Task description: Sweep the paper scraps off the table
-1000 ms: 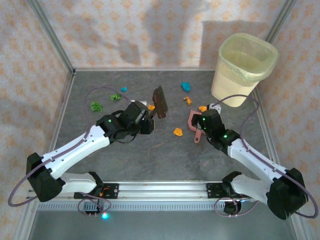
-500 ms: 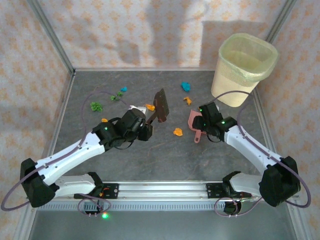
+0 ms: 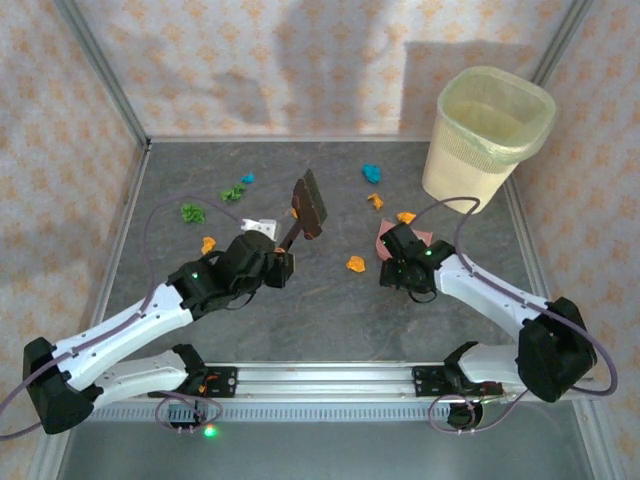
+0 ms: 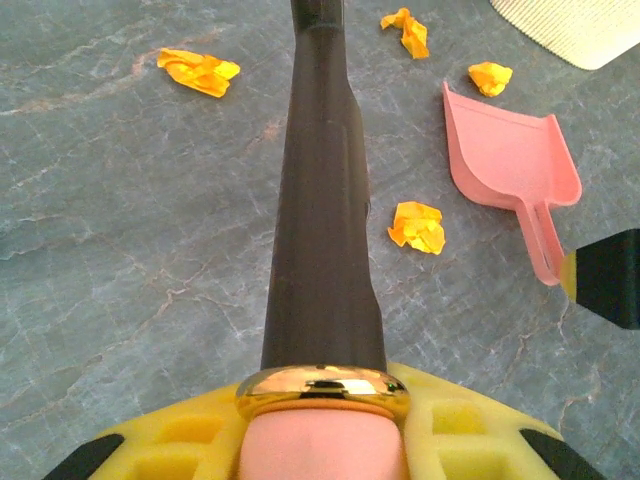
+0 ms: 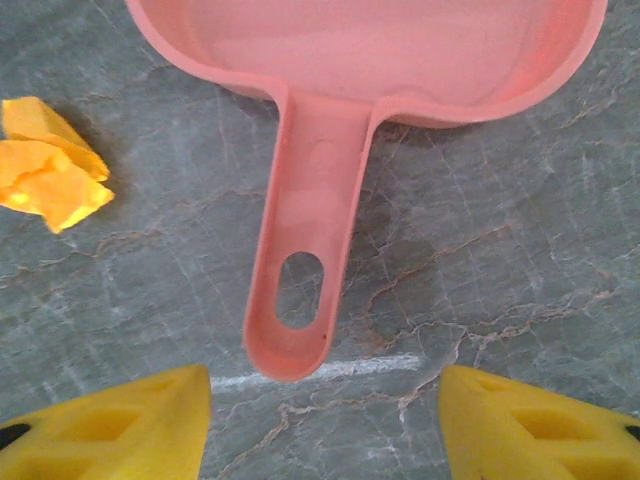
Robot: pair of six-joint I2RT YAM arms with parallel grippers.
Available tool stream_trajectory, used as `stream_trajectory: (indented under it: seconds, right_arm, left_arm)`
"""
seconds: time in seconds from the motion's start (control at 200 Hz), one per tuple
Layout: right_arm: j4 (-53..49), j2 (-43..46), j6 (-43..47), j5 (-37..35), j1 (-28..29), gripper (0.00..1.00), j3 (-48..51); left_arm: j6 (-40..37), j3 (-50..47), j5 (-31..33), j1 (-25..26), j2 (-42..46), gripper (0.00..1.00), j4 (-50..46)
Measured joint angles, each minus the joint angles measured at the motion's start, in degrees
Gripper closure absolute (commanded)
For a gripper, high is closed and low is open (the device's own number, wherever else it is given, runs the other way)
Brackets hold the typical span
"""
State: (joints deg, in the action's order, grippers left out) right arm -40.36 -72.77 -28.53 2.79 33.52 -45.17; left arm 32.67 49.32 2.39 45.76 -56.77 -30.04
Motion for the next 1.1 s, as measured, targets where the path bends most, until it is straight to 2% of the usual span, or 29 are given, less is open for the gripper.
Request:
stream_trajectory:
  seconds: [0.31, 0.585, 0.781, 1.101]
  right_arm:
    - [11.8, -0.3, -5.5, -4.0, 1.7, 0.39, 8.3]
    - [25.2, 3.7, -10.8, -12.3, 5.7, 0.4, 18.8]
    - [30.6, 7.7, -12.2, -16.8, 6.3, 0.44, 22.9]
    - [35.3, 6.9, -11.2, -19.6, 6.4, 0.56, 22.9]
  left_arm:
    - [0.4, -1.1, 1.1, 0.0, 2.4, 1.0, 1.2]
    - [0.4, -1.8, 1.1, 0.0, 2.8, 1.0, 1.3]
    - [0.4, -1.8, 1.1, 0.0, 2.8, 1.0, 1.4]
    - [0.5, -1.8, 1.2, 0.0, 2.8, 1.0, 1.4]
